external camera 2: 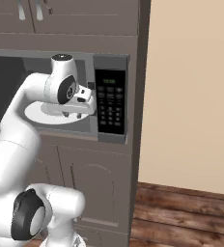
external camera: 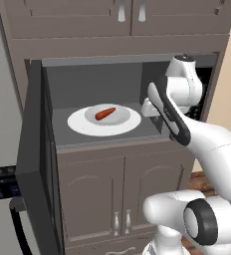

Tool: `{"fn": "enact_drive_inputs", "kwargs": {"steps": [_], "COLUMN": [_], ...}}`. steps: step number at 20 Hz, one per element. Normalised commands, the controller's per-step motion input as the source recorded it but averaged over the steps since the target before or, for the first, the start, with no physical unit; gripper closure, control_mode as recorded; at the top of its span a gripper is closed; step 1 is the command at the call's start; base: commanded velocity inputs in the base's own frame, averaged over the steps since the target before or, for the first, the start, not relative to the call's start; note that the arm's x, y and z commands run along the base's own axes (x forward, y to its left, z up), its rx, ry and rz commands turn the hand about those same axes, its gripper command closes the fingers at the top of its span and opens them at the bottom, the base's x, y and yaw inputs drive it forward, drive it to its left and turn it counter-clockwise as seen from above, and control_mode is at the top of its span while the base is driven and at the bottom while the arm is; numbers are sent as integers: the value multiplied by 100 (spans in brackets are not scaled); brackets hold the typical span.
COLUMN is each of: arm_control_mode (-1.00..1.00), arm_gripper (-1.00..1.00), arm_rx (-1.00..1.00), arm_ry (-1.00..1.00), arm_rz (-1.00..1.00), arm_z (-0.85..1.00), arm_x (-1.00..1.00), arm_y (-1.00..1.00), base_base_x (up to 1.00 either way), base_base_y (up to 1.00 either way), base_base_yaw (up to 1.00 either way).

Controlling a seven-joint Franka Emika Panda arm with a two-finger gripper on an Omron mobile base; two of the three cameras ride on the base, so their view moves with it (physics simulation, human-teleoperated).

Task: Pick the carrot from the microwave and place it on plate located on the counter.

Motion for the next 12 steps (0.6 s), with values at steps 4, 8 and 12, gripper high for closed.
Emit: {"fn": "enact_drive_inputs", "kwargs": {"steps": [4, 8, 12], "arm_control_mode": [-100, -100, -100], "arm_gripper": [-100, -100, -100], "arm_rx": [-2, -4, -3], "arm_ry": [-3, -22, -29], "arm_rz": [-2, -12, -17], "arm_z": [0, 0, 0], "arm_x": [-7, -5, 3], "arm_y": [54, 100, 100], "base_base_x": [0, 0, 0], "base_base_y": [0, 0, 0], "base_base_yaw": [0, 0, 0]}}
